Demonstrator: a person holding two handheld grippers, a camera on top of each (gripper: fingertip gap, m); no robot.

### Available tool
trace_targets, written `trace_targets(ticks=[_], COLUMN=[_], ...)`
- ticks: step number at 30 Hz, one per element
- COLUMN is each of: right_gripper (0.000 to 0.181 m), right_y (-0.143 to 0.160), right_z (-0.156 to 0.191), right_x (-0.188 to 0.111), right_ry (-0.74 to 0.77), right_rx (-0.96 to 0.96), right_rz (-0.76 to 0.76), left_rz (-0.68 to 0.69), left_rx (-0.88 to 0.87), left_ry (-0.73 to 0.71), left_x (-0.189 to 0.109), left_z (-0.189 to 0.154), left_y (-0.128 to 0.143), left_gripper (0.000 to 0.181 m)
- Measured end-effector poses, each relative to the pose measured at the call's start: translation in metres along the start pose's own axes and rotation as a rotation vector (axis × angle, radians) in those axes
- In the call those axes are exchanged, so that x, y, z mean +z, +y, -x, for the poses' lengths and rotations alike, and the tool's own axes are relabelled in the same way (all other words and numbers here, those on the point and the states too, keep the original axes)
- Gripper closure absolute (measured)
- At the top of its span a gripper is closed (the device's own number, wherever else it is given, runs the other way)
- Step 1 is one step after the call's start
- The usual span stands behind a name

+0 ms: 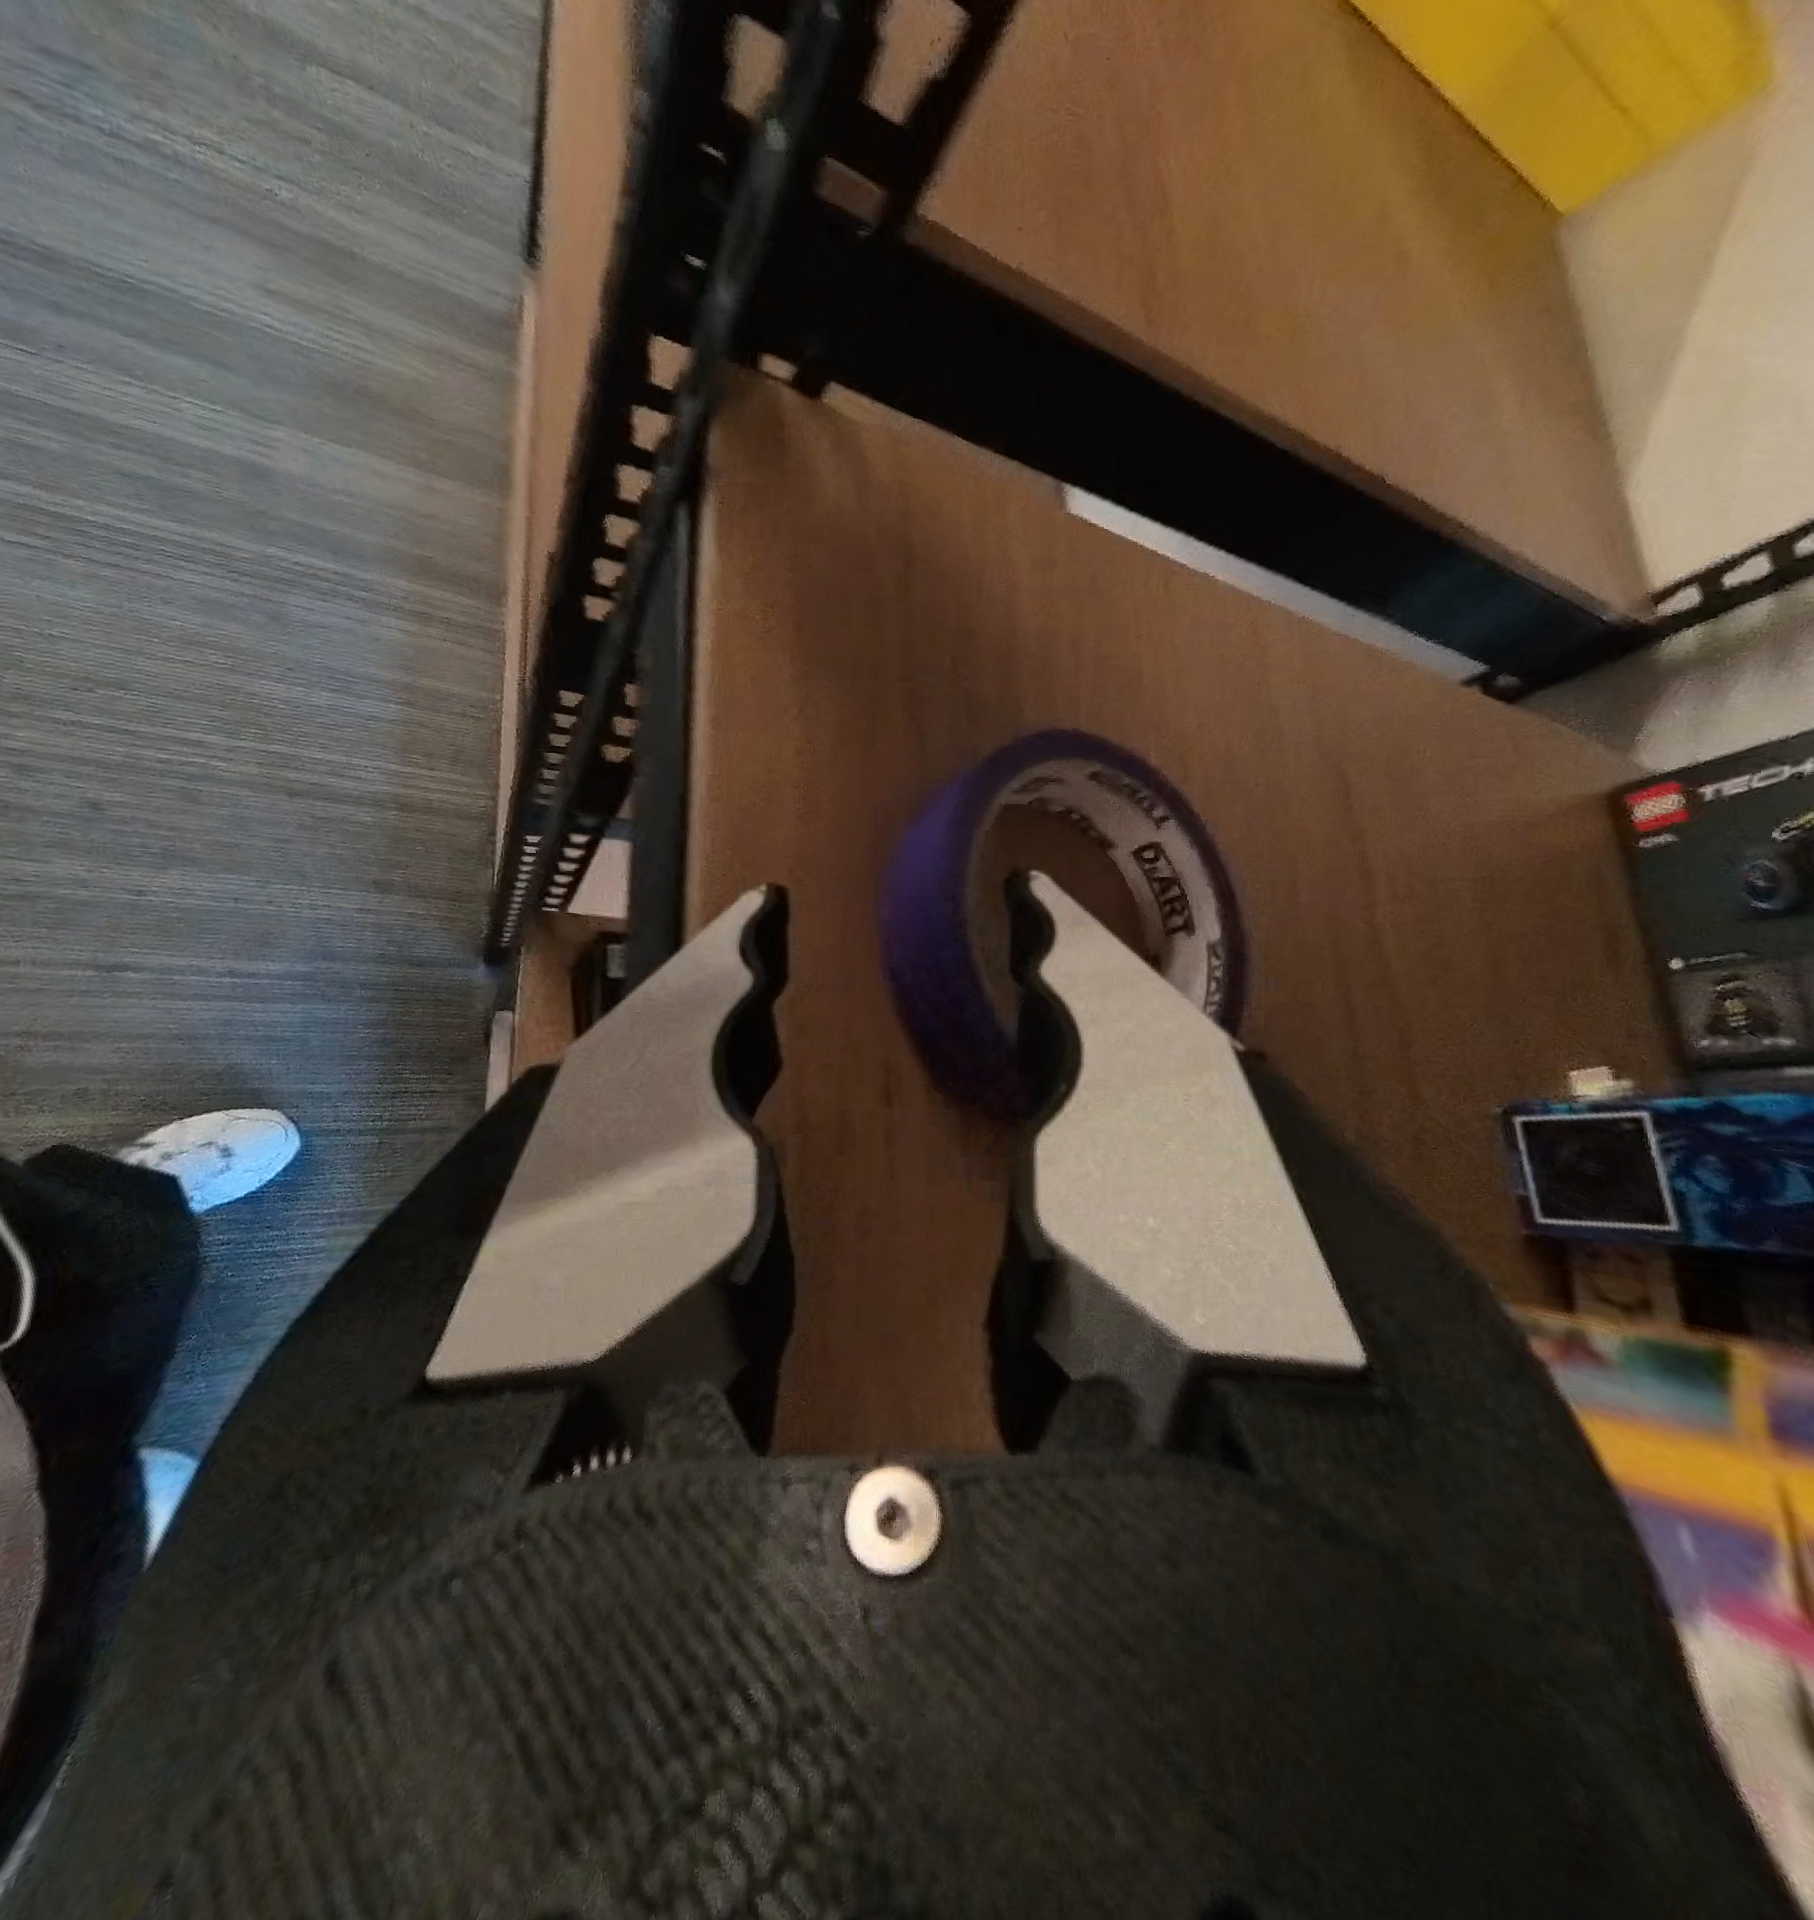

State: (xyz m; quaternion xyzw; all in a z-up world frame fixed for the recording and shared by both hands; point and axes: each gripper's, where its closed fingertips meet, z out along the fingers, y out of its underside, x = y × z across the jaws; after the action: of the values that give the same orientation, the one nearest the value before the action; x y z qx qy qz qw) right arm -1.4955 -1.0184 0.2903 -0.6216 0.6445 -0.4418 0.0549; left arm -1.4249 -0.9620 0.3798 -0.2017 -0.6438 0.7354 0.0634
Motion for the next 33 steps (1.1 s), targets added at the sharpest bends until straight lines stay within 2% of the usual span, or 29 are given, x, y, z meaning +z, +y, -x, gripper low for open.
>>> trace_targets(ticks=[3,5,7,9,11,13,17,20,22,23,25,27,33], right_gripper=[0.133,0.139,0.153,0.165,0.17,0.172,0.172,0.172,0.173,0.173,0.172,0.172,0.173], right_y=[0.009,0.003,0.008,0.011,0.01,0.0,-0.014,-0.023,-0.029,-0.028,-0.016,-0.007,0.025], right_z=[0.003,0.002,-0.006,-0.006,-0.002,0.007,0.026,0.075,0.104,0.114,0.128,0.138,0.152], right_x=[0.027,0.035,0.04,0.041,0.039,0.031,-0.006,-0.049,-0.078,-0.087,-0.095,-0.104,-0.151], right_ry=[-0.11,-0.182,-0.169,-0.193,-0.213,-0.208,-0.125,-0.245,-0.318,-0.338,-0.308,-0.246,-0.145], right_rx=[0.157,0.252,0.295,0.283,0.258,0.157,0.015,-0.124,-0.091,-0.05,-0.066,-0.122,-0.142], right_rz=[0.133,0.146,0.201,0.245,0.263,0.189,-0.028,-0.338,-0.538,-0.587,-0.586,-0.585,-0.577], left_rz=[0.05,0.053,0.038,0.035,0.068,0.075,0.0,-0.049,-0.093,-0.107,-0.118,-0.077,-0.031], left_rx=[-0.028,-0.085,-0.184,-0.258,-0.286,-0.347,-0.654,-0.812,-0.965,-1.038,-1.137,-1.116,-0.977], left_ry=[-0.041,-0.04,-0.015,0.046,0.074,0.134,0.425,0.575,0.708,0.799,0.987,1.104,1.21], left_x=[-0.02,-0.032,-0.039,-0.041,-0.038,-0.033,-0.031,-0.033,-0.035,-0.037,-0.045,-0.05,-0.063], left_z=[0.009,0.01,0.005,-0.007,-0.013,-0.021,-0.053,-0.06,-0.066,-0.073,-0.092,-0.118,-0.187], left_y=[0.023,0.032,0.04,0.052,0.069,0.077,0.061,0.054,0.042,0.033,0.013,0.003,-0.018], left_gripper=[0.138,0.139,0.143,0.145,0.145,0.144,0.132,0.131,0.131,0.134,0.141,0.153,0.16])
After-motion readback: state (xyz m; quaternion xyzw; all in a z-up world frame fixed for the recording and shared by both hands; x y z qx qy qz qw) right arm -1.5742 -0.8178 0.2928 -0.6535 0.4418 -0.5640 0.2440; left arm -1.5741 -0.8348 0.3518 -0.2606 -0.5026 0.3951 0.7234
